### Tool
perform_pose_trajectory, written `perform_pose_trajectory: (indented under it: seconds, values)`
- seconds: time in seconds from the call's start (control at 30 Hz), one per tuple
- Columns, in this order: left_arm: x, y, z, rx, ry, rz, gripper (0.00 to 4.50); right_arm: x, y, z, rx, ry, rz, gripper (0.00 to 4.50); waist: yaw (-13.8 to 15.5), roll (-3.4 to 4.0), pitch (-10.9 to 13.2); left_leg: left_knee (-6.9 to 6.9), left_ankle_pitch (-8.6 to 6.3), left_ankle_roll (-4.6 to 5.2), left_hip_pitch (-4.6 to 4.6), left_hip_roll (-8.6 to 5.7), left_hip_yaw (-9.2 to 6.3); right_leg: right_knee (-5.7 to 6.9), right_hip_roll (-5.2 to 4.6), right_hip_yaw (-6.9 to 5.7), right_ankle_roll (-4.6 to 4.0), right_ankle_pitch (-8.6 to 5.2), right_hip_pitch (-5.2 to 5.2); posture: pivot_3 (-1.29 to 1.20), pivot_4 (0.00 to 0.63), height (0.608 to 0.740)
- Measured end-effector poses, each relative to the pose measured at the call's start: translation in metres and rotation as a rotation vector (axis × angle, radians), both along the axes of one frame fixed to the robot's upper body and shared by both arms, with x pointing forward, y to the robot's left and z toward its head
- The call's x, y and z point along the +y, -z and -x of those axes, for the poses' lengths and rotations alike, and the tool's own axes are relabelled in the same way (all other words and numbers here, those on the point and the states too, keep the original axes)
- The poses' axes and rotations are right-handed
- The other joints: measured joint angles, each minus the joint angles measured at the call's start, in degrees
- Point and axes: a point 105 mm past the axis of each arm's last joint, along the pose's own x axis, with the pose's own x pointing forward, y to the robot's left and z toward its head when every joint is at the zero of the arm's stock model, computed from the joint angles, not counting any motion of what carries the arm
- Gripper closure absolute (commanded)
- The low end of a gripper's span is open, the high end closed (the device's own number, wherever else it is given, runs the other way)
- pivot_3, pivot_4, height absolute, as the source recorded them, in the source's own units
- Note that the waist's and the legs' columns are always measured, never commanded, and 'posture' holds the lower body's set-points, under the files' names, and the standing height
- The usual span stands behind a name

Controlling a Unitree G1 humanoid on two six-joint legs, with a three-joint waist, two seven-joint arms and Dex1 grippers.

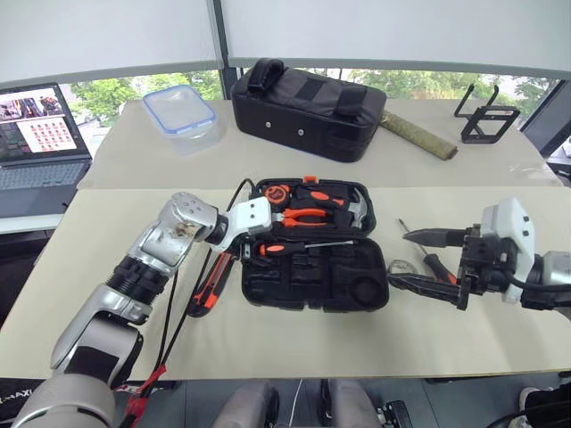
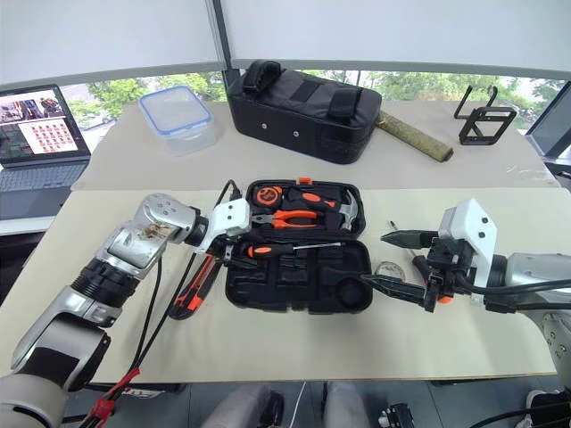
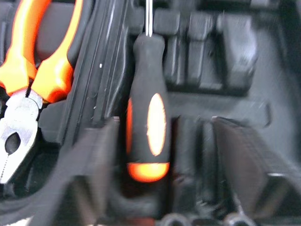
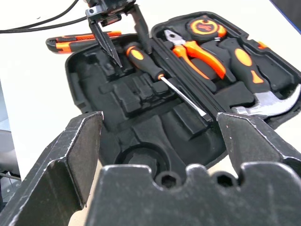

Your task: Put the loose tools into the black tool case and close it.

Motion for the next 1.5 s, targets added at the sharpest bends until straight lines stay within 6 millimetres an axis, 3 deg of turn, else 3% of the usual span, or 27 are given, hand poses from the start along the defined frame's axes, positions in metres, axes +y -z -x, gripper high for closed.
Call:
perform_pose_trajectory:
  seconds: [0.1,0.2,0.27,0.43,0.67,0.87,1.03,1.2,1.5]
  values:
    - [-0.007,-0.014,0.002,-0.024,0.035,0.026,2.77,-0.001,0.001,0.001,0.008,0.006,-0.009,0.0,0.0,0.01,0.0,0.0,0.0,0.0,0.02,0.0,0.01,0.01,0.0,0.01,0.0,0.0,0.0,0.0,0.15,0.714]
    - [-0.019,-0.007,0.003,-0.009,0.068,0.033,3.93,-0.003,0.002,0.001,0.013,0.016,-0.009,0.0,0.1,0.0,0.0,0.01,0.0,0.0,0.02,-0.01,0.01,0.04,0.0,-0.01,0.0,0.0,0.01,0.0,0.15,0.714]
    - [-0.028,0.003,0.005,0.008,0.093,0.022,4.46,-0.005,0.003,0.002,0.018,0.024,-0.009,0.0,0.1,0.0,0.0,0.03,0.0,0.0,0.0,-0.01,0.02,0.03,-0.01,0.0,0.0,0.0,0.01,0.0,0.15,0.714]
    - [-0.036,0.023,-0.005,-0.002,0.072,-0.046,4.46,-0.008,0.004,0.002,0.018,0.051,-0.008,0.0,0.4,0.0,0.0,0.03,0.0,0.0,0.0,0.0,0.02,0.02,0.0,0.02,0.0,0.0,0.0,0.0,0.15,0.714]
    - [-0.049,0.026,-0.014,-0.071,0.079,-0.032,4.46,-0.008,0.01,0.009,0.04,0.065,-0.008,0.0,1.3,-0.04,0.0,0.09,0.04,0.07,0.0,-0.06,0.02,-0.01,-0.06,0.04,0.1,0.11,0.11,0.0,0.15,0.714]
    - [-0.04,0.006,-0.009,0.035,0.085,0.087,4.46,-0.011,0.008,0.012,0.036,0.076,-0.017,0.0,0.6,-0.04,0.0,0.08,0.05,0.07,-0.05,0.0,0.02,0.07,0.0,0.04,0.09,0.14,-0.04,0.0,0.15,0.714]
    - [-0.045,-0.002,-0.016,0.017,0.047,0.114,4.46,-0.013,0.007,0.01,0.032,0.093,-0.019,0.0,0.6,-0.05,0.0,0.09,0.05,0.08,-0.06,-0.03,0.04,0.03,0.0,0.04,0.09,0.14,-0.01,0.0,0.15,0.714]
    - [-0.051,0.023,-0.029,-0.073,0.006,0.009,4.46,-0.014,0.007,0.008,0.026,0.105,-0.021,0.0,0.7,-0.05,0.0,0.09,0.05,0.08,-0.05,-0.03,0.04,0.0,-0.02,0.05,0.09,0.15,0.01,0.0,0.15,0.714]
    - [-0.053,0.026,-0.03,-0.186,0.052,-0.013,4.46,-0.022,0.015,0.009,0.044,0.174,-0.034,0.0,0.9,-0.09,-0.2,0.09,0.04,0.09,0.06,-0.02,0.04,0.03,-0.03,0.08,0.09,0.15,0.13,0.0,0.15,0.714]
